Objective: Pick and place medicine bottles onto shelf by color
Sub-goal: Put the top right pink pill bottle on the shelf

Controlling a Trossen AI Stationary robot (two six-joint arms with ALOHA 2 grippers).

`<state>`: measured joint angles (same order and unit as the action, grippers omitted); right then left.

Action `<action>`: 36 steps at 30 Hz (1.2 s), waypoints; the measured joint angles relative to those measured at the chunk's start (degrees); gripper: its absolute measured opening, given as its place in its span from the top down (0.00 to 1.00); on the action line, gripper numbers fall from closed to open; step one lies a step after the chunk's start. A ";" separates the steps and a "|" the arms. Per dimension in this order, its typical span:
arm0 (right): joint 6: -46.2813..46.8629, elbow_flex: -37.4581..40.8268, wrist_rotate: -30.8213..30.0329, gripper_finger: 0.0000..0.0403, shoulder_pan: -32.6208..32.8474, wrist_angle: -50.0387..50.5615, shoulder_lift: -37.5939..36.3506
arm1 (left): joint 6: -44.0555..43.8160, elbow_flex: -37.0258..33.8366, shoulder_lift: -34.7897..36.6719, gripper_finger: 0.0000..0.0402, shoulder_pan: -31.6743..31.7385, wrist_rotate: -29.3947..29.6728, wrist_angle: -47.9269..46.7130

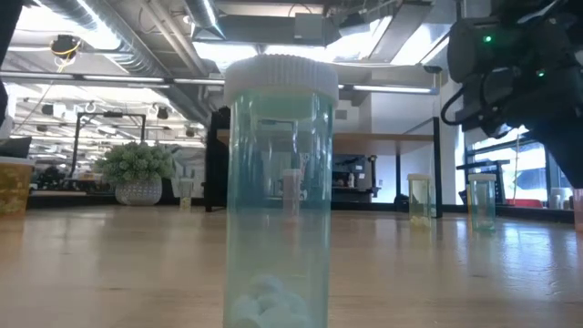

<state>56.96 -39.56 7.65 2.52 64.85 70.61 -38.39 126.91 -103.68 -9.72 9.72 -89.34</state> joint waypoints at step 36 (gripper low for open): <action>4.10 4.00 1.47 0.61 -0.09 -4.66 -0.02 | 0.00 0.00 -0.02 0.59 0.00 -1.54 0.02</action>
<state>61.06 -35.55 9.13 2.44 60.19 70.59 -38.39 126.91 -103.70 -9.72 8.19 -89.32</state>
